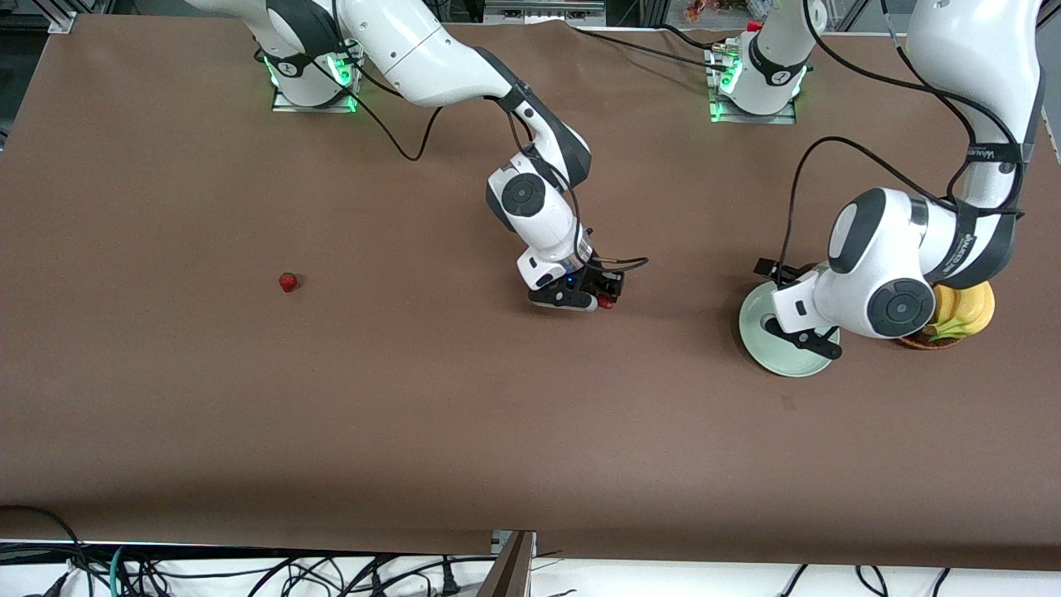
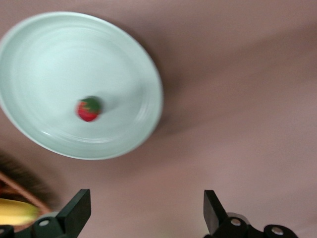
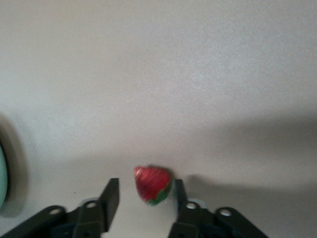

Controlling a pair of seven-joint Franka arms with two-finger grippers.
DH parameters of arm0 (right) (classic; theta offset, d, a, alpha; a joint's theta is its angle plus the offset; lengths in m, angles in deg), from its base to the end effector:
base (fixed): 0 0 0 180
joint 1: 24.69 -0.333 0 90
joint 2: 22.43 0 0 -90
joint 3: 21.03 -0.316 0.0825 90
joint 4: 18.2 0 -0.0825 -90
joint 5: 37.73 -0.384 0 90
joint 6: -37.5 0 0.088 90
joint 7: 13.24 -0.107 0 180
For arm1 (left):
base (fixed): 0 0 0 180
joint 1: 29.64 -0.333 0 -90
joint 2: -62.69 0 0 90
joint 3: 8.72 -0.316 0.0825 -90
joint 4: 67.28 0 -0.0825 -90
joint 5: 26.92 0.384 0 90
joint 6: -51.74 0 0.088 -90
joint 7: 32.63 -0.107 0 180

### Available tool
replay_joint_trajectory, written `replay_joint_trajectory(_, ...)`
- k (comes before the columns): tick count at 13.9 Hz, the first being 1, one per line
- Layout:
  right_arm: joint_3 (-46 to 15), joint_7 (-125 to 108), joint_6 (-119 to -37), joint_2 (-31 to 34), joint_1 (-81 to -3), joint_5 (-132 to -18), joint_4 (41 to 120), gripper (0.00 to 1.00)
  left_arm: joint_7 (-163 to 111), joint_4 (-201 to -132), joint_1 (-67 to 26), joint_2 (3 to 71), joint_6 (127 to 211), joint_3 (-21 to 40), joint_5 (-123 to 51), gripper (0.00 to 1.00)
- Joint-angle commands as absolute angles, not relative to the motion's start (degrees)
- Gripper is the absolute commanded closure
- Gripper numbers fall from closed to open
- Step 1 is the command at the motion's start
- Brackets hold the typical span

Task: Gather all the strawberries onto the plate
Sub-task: 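Carry the second strawberry mid-table with the right gripper and release, then grasp the second strawberry with the left gripper while the right gripper reaches the third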

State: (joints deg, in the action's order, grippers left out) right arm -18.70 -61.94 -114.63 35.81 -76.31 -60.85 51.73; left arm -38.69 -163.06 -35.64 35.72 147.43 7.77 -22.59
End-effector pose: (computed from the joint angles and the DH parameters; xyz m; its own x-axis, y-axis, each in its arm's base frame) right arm 0.5142 0.5967 0.1937 0.9582 -0.2843 0.0312 -0.2396 -0.8577 -0.4549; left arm 0.6082 -0.0890 0.3133 0.8525 -0.3027 -0.4263 -0.2831 -0.9527 0.1103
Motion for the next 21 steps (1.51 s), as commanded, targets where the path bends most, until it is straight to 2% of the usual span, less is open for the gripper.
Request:
replay_joint_trajectory(1, -18.0, -61.0, -112.5, 35.0, -75.0, -61.0, 49.7, 0.0, -32.4, -163.9, -34.8, 36.5, 148.9, 8.9, -24.5, 0.0)
replay_joint_trajectory(5, -17.5, -47.3, -94.0, 28.7, -65.8, -60.9, 49.3, 0.0, -27.4, -165.1, -34.7, 36.3, 153.0, 9.9, -26.4, 0.0)
replay_joint_trajectory(7, -17.3, -40.7, -83.7, 25.6, -61.4, -60.8, 49.7, 0.0, -22.4, -167.5, -34.6, 36.4, 158.5, 10.6, -29.8, 0.0)
replay_joint_trajectory(9, -12.6, -38.4, -74.2, 24.0, -59.5, -60.6, 49.9, 0.0, -15.4, -168.0, -31.9, 34.0, 164.1, 12.2, -30.1, 0.0)
replay_joint_trajectory(12, -1.4, -27.8, -60.2, 22.9, -59.6, -58.3, 50.1, 0.0, -6.0, -168.1, -26.0, 29.8, 174.7, 11.9, -29.3, 0.0)
replay_joint_trajectory(15, 6.4, -16.2, -60.0, 19.9, -59.6, -58.2, 58.3, 0.0, 0.5, -168.3, -22.4, 25.9, 183.7, 11.8, -29.1, 0.0)
replay_joint_trajectory(18, 13.8, -2.6, -60.5, 19.6, -59.6, -58.4, 64.7, 0.0, 5.9, -169.5, -21.1, 24.4, 184.9, 11.8, -21.4, 0.0)
replay_joint_trajectory(21, 15.3, 1.8, -69.5, 16.0, -59.8, -58.3, 77.0, 0.0, 9.8, -170.2, -18.7, 23.4, 184.8, 11.7, -20.9, 0.0)
